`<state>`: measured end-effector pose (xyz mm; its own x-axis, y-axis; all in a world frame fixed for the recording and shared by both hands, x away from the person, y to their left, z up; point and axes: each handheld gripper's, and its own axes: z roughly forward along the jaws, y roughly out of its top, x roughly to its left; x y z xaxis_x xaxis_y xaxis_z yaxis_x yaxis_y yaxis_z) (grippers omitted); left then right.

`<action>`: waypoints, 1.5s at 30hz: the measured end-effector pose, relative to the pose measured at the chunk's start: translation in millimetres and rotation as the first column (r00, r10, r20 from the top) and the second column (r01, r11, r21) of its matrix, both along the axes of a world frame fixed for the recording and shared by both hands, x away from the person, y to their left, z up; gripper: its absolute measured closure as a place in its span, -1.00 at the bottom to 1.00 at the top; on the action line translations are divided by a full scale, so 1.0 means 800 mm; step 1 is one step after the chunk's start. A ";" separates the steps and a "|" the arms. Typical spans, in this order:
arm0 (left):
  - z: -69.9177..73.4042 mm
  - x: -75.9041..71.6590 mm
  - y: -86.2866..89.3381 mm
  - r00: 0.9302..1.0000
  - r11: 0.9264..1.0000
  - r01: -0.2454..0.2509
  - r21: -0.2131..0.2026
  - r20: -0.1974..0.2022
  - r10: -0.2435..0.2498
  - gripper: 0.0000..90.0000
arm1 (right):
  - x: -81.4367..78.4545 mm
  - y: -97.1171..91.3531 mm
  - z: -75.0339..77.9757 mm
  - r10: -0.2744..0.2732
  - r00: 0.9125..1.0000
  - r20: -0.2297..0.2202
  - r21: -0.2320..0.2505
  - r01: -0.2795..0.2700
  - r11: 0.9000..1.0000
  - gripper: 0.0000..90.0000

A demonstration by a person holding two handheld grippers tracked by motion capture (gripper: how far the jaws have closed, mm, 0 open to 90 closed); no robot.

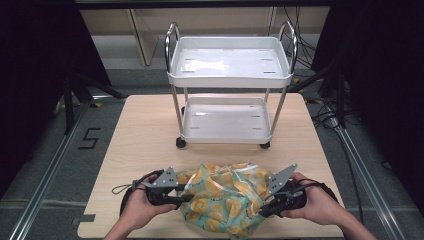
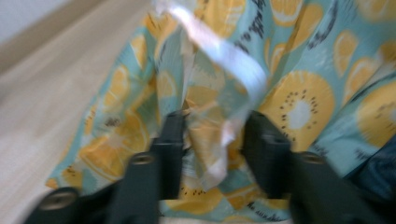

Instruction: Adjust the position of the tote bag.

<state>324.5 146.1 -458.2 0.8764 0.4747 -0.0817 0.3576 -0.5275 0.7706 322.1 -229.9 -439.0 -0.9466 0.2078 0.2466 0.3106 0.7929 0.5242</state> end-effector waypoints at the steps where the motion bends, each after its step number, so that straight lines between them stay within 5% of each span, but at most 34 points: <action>1: 0.006 0.001 0.004 1.000 1.000 -0.001 -0.019 -0.006 0.001 0.06 | 0.001 0.002 -0.001 0.022 1.000 0.011 0.009 -0.022 1.000 0.96; 3: 0.029 0.004 0.017 1.000 0.997 -0.001 -0.079 0.004 0.002 -0.12 | -0.001 0.002 0.001 -0.004 1.000 0.014 -0.015 0.004 1.000 0.96; 8: 0.067 0.004 0.027 0.999 0.991 0.000 -0.131 0.036 0.005 -0.24 | -0.002 0.004 0.001 -0.002 1.000 0.001 -0.016 0.002 1.000 0.96; 9: 0.085 0.004 0.026 0.998 0.988 0.005 -0.157 0.057 0.004 -0.25 | 0.000 0.005 0.001 0.014 1.000 0.021 -0.021 -0.013 1.000 0.95; 14: 0.110 0.008 0.001 0.994 0.984 0.063 -0.167 0.099 -0.046 -0.26 | -0.001 0.008 0.001 0.009 0.999 0.040 -0.033 -0.008 0.999 0.95; 19: 0.094 0.017 -0.040 0.992 0.990 0.103 -0.100 0.088 -0.095 -0.24 | -0.002 0.011 0.001 0.016 0.999 0.033 -0.034 -0.015 0.999 0.94; 26: 0.068 0.023 -0.069 0.986 0.989 0.142 0.041 0.079 -0.145 0.59 | -0.004 0.010 0.000 0.026 0.998 0.058 -0.057 -0.023 0.998 0.93; 30: 0.058 0.008 -0.066 0.988 0.988 0.152 0.042 0.021 -0.153 0.96 | -0.007 0.008 -0.006 0.032 0.998 0.046 -0.070 -0.029 0.997 0.92; 33: 0.051 0.001 -0.058 0.991 0.991 0.133 0.026 0.001 -0.133 0.98 | -0.010 0.009 -0.013 0.035 0.999 0.040 -0.078 -0.032 0.996 0.92; 37: 0.069 -0.002 -0.050 0.995 0.996 0.067 -0.056 0.082 -0.062 0.61 | -0.011 0.014 -0.013 0.045 0.998 0.040 -0.080 -0.042 0.996 0.91; 39: 0.085 0.000 -0.051 0.989 0.995 0.047 -0.088 0.143 -0.034 0.41 | -0.011 0.016 -0.011 0.042 0.998 0.046 -0.084 -0.038 0.996 0.91; 43: 0.102 0.017 -0.064 0.971 0.998 -0.004 -0.063 0.237 0.019 -0.14 | -0.010 0.021 -0.010 0.049 0.998 0.043 -0.084 -0.046 0.995 0.91; 45: 0.098 0.032 -0.074 0.974 0.999 0.004 -0.033 0.227 0.003 -0.34 | -0.009 0.023 -0.010 0.051 0.998 0.044 -0.092 -0.047 0.995 0.91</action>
